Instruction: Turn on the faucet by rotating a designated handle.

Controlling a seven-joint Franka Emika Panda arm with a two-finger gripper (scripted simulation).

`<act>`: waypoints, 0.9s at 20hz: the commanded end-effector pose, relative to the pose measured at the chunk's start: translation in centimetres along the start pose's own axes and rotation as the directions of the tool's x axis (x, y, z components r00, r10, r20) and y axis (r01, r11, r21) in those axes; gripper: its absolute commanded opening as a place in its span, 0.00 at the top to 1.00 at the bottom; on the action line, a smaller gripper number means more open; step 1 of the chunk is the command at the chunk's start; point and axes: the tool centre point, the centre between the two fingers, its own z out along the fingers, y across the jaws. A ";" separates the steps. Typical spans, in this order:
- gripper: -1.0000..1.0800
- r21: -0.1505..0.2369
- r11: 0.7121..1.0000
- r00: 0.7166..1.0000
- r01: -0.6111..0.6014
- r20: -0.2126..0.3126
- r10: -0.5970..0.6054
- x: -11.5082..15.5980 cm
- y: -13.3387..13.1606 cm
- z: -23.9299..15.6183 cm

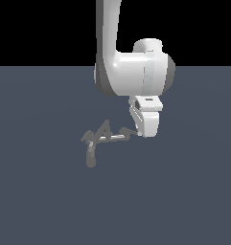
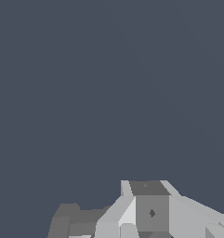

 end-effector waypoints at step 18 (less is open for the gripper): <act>1.00 -0.012 1.000 1.000 0.015 0.008 -0.015 -6.9 2.0 -0.1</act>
